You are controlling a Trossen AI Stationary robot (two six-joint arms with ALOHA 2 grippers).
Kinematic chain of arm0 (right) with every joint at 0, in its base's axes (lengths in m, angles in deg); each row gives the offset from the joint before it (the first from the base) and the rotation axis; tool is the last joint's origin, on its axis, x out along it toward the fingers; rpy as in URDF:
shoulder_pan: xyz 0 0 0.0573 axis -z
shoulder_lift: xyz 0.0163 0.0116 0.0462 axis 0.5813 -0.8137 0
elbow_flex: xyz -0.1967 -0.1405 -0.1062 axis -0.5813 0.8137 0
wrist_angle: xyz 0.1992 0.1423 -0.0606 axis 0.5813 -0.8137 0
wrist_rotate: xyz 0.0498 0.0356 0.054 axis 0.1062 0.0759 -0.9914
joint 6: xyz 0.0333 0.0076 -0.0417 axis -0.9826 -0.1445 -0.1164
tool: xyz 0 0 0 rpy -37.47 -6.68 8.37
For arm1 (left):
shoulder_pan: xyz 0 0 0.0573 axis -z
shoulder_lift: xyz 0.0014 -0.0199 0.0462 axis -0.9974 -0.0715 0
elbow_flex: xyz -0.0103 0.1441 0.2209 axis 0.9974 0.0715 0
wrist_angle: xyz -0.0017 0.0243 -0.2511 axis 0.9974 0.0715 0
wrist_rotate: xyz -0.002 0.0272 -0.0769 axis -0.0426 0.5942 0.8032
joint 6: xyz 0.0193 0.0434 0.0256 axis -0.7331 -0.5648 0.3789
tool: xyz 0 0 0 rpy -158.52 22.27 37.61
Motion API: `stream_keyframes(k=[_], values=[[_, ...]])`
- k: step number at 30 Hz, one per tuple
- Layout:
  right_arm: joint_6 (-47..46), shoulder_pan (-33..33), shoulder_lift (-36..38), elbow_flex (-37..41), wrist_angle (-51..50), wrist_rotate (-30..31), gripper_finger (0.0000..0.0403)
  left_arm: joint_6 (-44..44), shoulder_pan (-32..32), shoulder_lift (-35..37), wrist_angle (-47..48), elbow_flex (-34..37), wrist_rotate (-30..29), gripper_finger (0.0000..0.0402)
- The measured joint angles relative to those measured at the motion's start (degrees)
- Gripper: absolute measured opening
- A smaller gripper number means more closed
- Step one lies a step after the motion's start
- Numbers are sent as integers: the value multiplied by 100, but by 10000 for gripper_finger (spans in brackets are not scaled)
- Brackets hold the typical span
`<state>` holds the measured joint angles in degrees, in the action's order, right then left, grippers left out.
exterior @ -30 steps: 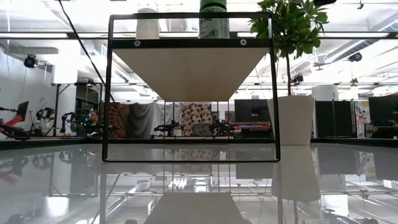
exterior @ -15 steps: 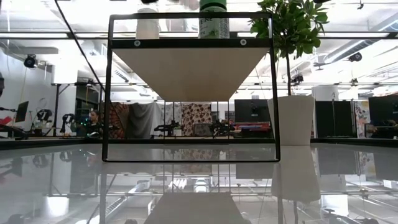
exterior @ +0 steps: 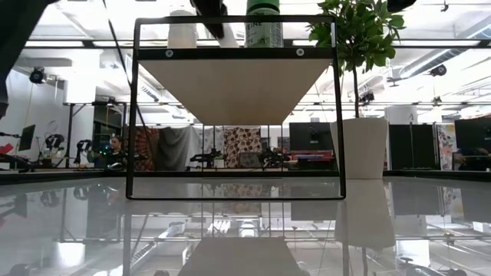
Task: Pick and place medicine bottles onto shelf by color
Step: Put the transparent pill bottle on the shelf
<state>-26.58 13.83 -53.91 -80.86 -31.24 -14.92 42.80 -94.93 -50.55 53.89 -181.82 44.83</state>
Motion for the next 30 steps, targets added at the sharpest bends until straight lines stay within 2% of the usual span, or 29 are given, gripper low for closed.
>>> stream_keyframes(k=[3,8,17,25,30], values=[[-84,0,0,0,84,9,171,-409,2,-236,174,-121,-297,114],[-129,0,-2,-2,110,13,171,-889,43,-515,189,-121,-334,114],[-127,0,-2,-2,102,15,171,-838,95,-652,198,-92,-314,114],[-39,0,-2,-2,-1,15,171,-698,156,-665,197,303,-279,114],[24,0,0,-2,-63,58,171,-564,194,-665,136,325,26,114]])
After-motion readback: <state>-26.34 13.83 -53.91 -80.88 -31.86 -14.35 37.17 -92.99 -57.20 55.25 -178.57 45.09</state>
